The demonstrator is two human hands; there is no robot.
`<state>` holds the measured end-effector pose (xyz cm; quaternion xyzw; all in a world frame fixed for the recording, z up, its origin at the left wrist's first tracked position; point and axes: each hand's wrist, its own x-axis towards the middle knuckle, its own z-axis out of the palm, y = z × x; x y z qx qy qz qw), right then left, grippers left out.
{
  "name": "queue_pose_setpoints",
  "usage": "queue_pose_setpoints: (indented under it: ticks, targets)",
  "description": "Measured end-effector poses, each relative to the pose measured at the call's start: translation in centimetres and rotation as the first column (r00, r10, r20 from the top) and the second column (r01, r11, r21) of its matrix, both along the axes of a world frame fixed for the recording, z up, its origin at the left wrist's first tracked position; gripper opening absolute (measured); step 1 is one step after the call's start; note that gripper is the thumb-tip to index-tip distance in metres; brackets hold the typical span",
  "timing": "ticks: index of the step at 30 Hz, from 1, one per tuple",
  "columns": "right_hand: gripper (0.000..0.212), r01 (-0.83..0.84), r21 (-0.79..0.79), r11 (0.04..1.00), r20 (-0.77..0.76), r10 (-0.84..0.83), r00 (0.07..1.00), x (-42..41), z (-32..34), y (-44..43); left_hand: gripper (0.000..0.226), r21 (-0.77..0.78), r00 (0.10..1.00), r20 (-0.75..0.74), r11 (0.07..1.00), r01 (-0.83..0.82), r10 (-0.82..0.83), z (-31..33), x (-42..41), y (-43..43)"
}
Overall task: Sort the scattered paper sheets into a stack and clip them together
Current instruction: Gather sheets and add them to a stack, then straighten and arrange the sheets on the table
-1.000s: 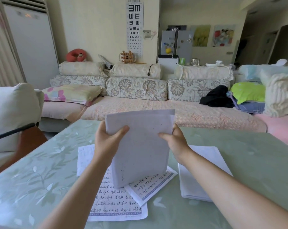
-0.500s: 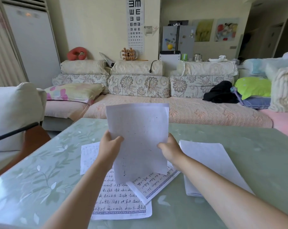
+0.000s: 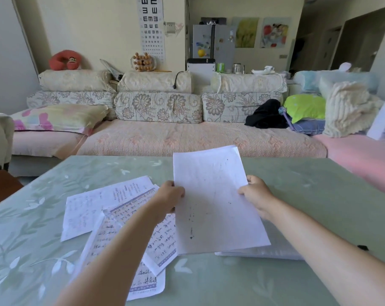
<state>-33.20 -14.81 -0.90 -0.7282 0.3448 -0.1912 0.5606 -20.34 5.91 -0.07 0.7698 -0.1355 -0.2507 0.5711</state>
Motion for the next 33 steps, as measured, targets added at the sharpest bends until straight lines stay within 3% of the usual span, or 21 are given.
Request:
queue_pose_setpoints:
  ticks: [4,7,9,10,12,14,19,23,26,28,30,33]
  targets:
    - [0.035,0.045,0.003,0.999,-0.003,-0.045,0.999,-2.9,-1.4,-3.2,0.027,0.047,0.998,0.008,0.997,0.054,-0.054,-1.9,-1.2,-4.8]
    - [0.038,0.106,-0.047,0.993,-0.027,-0.107,0.994,-4.0,-2.4,-5.6,0.04,0.068,0.998,0.021,0.996,0.058,-0.059,-3.6,-1.6,-7.4]
    - [0.036,0.126,-0.123,0.984,-0.092,-0.138,0.986,-4.4,-2.9,-6.6,0.022,0.14,0.995,0.047,0.986,0.085,-0.093,-4.9,-2.1,-8.4]
    - [0.029,0.125,-0.168,0.978,-0.135,-0.149,0.98,-4.6,-3.1,-6.9,0.006,0.206,0.991,0.069,0.973,0.099,-0.115,-5.3,-2.5,-8.9]
    - [0.015,0.076,-0.299,0.951,-0.312,-0.173,0.934,-4.9,-3.8,-7.2,0.024,0.289,0.982,0.102,0.949,0.123,-0.159,-6.1,-3.0,-9.7]
    - [0.007,0.021,-0.396,0.918,-0.51,-0.239,0.827,-5.1,-4.0,-7.3,0.019,0.338,0.968,0.15,0.931,0.14,-0.2,-6.4,-3.3,-10.2]
    - [0.01,-0.068,-0.286,0.956,-0.537,-0.101,0.838,-4.9,-4.3,-7.3,0.003,0.34,0.946,0.202,0.924,0.174,-0.253,-6.6,-3.6,-10.4]
    - [0.042,-0.176,-0.396,0.901,-0.646,-0.137,0.751,-4.7,-4.3,-6.1,0.054,0.379,0.92,0.248,0.905,0.196,-0.303,-6.0,-3.2,-9.2]
    - [0.052,-0.239,-0.573,0.784,-0.605,-0.208,0.768,-4.3,-3.8,-4.3,0.061,0.416,0.869,0.405,0.904,0.102,-0.285,-5.1,-1.9,-6.7]
    - [0.053,-0.309,-0.661,0.684,-0.525,-0.127,0.841,-3.6,-3.5,-2.2,0.058,0.512,0.778,0.53,0.859,0.023,-0.337,-4.9,-1.1,-4.2]
    - [0.051,-0.388,-0.647,0.656,-0.454,0.078,0.888,-2.7,-3.1,0.8,0.058,0.601,0.694,0.597,0.797,-0.055,-0.403,-5.2,-0.4,-1.5]
    - [0.047,-0.533,-0.56,0.634,-0.432,0.325,0.841,-0.6,-3.1,5.4,0.068,0.707,0.657,0.586,0.696,-0.128,-0.475,-5.9,0.7,2.4]
